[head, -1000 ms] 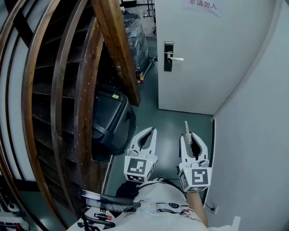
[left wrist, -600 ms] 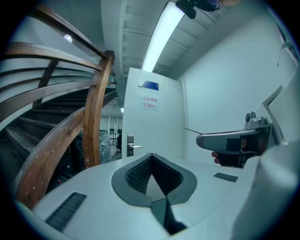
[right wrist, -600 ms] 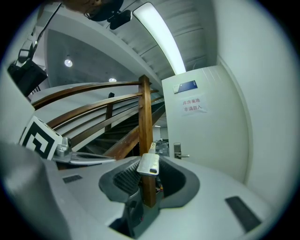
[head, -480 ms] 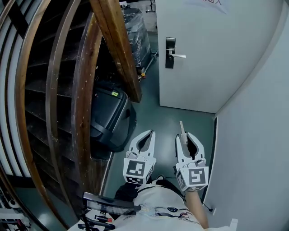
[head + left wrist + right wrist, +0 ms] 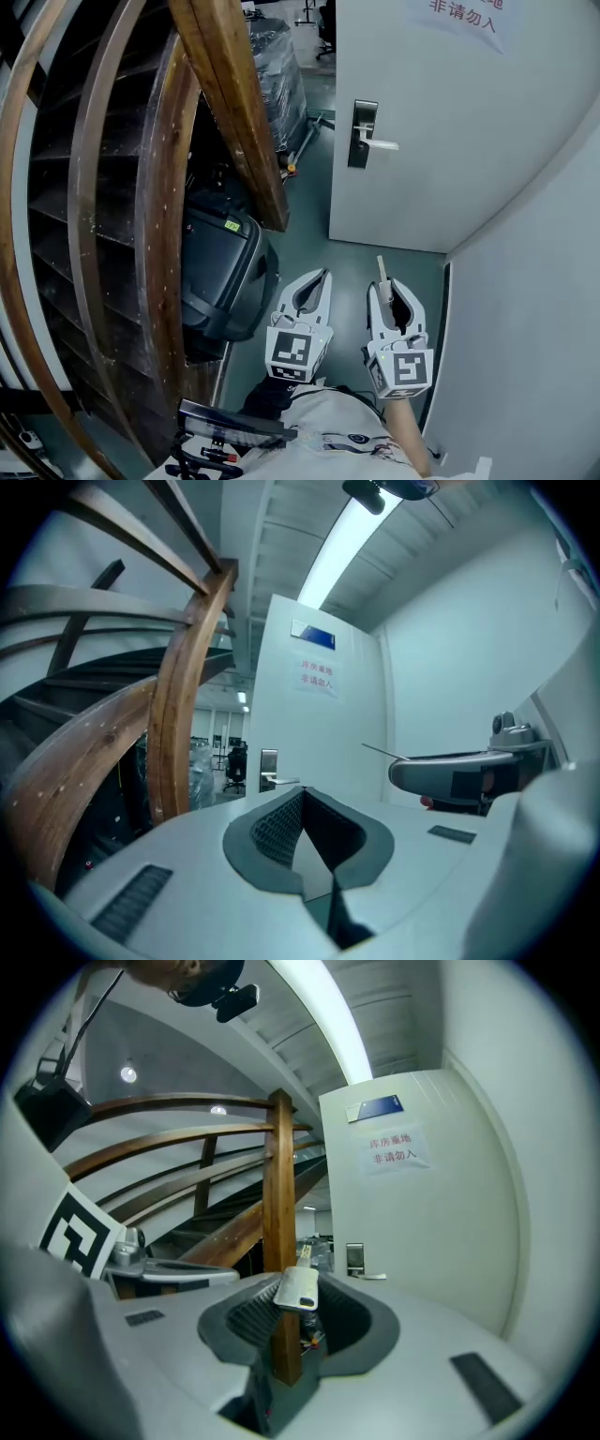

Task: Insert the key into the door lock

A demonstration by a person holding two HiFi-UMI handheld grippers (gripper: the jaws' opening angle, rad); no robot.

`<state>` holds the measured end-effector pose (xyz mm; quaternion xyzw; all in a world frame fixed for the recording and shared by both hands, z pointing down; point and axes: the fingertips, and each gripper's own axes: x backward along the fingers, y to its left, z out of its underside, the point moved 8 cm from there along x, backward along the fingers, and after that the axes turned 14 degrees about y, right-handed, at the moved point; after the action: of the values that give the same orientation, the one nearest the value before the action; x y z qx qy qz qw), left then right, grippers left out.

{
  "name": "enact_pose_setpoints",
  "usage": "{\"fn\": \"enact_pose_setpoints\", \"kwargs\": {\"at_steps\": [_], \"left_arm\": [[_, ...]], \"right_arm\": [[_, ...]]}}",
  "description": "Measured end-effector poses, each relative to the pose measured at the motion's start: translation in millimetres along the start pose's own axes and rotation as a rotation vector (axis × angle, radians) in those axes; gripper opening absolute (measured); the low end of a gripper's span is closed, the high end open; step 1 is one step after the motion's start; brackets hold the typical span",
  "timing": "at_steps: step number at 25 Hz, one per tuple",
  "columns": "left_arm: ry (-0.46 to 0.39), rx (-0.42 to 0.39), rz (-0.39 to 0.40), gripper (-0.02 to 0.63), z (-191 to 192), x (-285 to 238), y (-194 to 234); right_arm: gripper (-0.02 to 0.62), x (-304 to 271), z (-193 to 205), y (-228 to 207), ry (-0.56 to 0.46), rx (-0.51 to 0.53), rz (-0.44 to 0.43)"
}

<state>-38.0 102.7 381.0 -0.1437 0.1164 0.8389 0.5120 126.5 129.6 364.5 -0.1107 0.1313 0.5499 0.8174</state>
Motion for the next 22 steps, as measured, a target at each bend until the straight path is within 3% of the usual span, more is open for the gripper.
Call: {"fn": "enact_pose_setpoints", "kwargs": {"at_steps": [6,14,22], "left_arm": [[0.021,-0.022,0.037,0.005,-29.7,-80.8,59.3],[0.089,-0.038,0.075,0.005,-36.7,-165.7,121.6],[0.149,-0.029,0.073,0.005,-19.9,-232.6,137.1]], "right_arm": [[0.120,-98.0,-20.8,-15.3,0.053,0.006,0.042],[0.120,-211.2,-19.9,-42.5,0.163,0.021,0.073],[0.120,-297.0,9.2,-86.2,0.240,-0.011,0.071]]}}
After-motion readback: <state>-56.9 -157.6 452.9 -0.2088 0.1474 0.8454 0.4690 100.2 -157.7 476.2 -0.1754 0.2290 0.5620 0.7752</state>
